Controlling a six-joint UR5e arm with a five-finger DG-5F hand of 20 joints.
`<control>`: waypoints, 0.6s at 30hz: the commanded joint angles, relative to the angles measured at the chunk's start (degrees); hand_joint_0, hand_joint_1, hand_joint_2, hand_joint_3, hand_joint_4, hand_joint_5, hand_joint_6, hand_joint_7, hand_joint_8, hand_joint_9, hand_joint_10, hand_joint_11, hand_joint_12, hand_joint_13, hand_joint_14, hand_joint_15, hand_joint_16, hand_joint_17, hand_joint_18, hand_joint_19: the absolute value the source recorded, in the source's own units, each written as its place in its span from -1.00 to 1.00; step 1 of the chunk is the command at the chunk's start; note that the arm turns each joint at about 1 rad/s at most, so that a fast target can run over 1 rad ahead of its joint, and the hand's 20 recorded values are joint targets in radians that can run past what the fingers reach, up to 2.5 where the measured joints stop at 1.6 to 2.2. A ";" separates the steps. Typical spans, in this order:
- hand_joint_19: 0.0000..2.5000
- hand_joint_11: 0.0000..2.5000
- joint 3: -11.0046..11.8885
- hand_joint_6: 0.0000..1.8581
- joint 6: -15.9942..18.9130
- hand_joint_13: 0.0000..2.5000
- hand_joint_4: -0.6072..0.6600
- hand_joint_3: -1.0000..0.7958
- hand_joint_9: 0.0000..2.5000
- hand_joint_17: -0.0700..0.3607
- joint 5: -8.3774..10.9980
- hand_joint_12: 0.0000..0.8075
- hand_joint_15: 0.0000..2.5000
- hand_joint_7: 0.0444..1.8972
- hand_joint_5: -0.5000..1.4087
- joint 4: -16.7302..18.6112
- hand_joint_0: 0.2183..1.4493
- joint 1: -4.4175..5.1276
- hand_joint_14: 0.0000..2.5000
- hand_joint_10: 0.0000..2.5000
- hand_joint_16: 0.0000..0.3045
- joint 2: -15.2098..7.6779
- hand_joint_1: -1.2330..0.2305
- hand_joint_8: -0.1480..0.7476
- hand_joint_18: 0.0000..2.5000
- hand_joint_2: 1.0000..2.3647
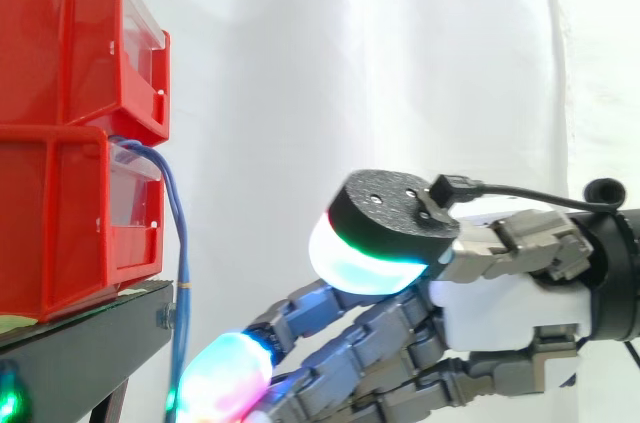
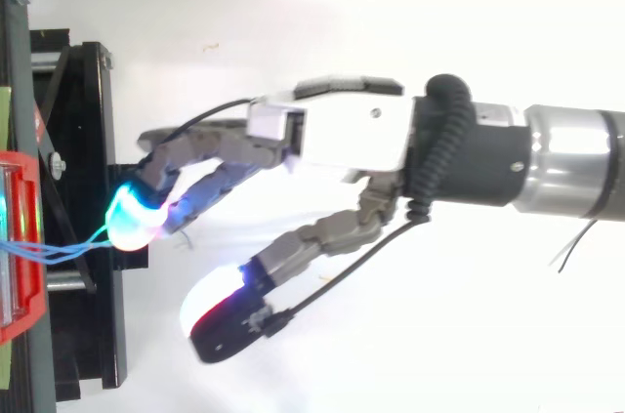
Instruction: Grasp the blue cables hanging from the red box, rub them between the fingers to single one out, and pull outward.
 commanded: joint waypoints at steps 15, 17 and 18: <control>-0.81 -0.96 3.49 -0.46 0.00 -0.86 0.53 -0.44 -0.57 -0.07 -0.74 -0.01 -0.92 -0.21 -0.59 -0.02 -0.60 -0.53 -1.00 -1.00 -0.62 -1.86 -0.23 -0.03 -1.00 -1.00; -0.80 -0.95 3.66 -0.46 0.08 -0.85 0.54 -0.44 -0.57 -0.07 -0.83 -0.01 -0.91 -0.21 -0.59 -0.02 -0.60 -0.70 -1.00 -1.00 -0.62 -1.86 -0.23 -0.03 -1.00 -1.00; -0.80 -0.95 3.93 -0.46 0.00 -0.85 0.53 -0.44 -0.57 -0.07 -0.92 -0.01 -0.91 -0.20 -0.59 -0.02 -0.60 -0.79 -1.00 -1.00 -0.62 -1.86 -0.22 -0.03 -1.00 -1.00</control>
